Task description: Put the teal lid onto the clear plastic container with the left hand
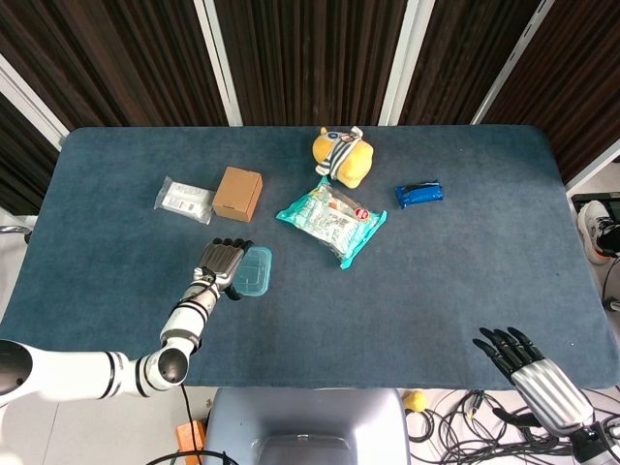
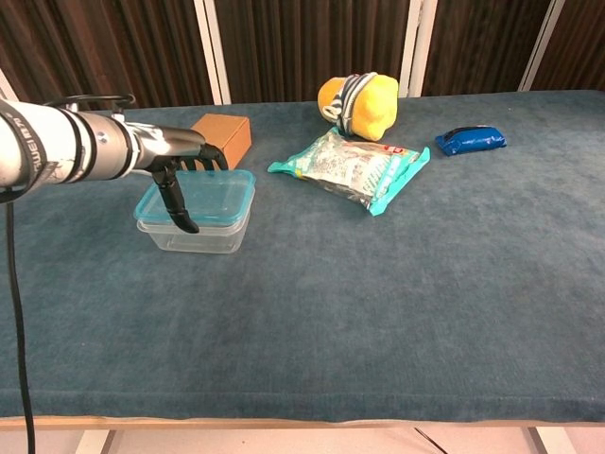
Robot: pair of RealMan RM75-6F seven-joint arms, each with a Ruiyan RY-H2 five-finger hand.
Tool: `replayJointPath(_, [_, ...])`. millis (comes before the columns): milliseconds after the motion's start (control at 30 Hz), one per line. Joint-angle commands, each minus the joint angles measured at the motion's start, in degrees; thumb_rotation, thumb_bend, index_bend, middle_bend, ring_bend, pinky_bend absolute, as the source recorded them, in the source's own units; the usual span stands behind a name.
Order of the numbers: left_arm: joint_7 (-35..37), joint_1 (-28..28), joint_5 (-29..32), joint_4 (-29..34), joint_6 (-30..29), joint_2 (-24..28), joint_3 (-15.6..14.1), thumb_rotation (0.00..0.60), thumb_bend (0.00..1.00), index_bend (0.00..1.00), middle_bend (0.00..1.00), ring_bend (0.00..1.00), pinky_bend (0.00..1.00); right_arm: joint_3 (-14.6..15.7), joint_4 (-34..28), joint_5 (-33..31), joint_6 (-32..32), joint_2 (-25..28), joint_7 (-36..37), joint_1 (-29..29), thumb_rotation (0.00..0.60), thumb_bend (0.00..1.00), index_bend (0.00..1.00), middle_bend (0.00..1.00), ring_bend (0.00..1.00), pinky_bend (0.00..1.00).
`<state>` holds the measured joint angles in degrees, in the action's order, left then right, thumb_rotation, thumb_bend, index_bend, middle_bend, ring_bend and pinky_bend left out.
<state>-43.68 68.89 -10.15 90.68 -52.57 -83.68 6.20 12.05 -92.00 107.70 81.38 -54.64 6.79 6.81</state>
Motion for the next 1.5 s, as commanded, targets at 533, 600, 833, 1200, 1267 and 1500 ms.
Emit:
replayJointPath(533, [0.48,-0.32,-0.06,-2.56,0.32,-1.77,-0.03,0.6,0.25,0.05,0.31,0.26,0.13,0.0,0.03,-0.06,-0.07,0.11,0.03,0.04,0.6,0.06,0.0,0.0,0.0,0.0])
replayJointPath(600, [0.48,-0.36,-0.14,-2.61,0.17,-1.82,0.0,0.6,0.24,0.01,0.25,0.22,0.12,0.02,-0.02,-0.05,-0.18,0.1,-0.1,0.06,0.6,0.06,0.0,0.0,0.0,0.0])
replayJointPath(833, [1.88,-1.03,-1.52,-2.71,1.34,-1.38,0.46,0.6,0.21,0.0,0.02,0.01,0.1,-0.02,-0.07,-0.15,-0.19,0.16,-0.15,0.05,0.6,0.06,0.0,0.0,0.0,0.0])
replayJointPath(1200, [1.86,-1.1,-1.78,-2.17,1.09,-1.2,0.19,0.6,0.19,0.0,0.0,0.0,0.08,-0.01,0.01,-0.07,0.16,0.27,0.12,-0.06,0.6,0.06,0.0,0.0,0.0,0.0])
replayJointPath(1267, [1.23,-0.87,-1.02,-1.35,0.89,-0.76,-0.05,0.6,0.19,0.0,0.0,0.0,0.08,-0.02,0.04,-0.06,0.24,0.29,0.15,-0.09,0.6,0.06,0.0,0.0,0.0,0.0])
replayJointPath(1500, [-1.17,-0.47,-1.05,4.68,-2.88,2.22,-1.07,0.6,0.19,0.0,0.0,0.0,0.08,0.05,-0.05,-0.02,-0.19,0.16,-0.24,-0.01,0.6,0.06,0.0,0.0,0.0,0.0])
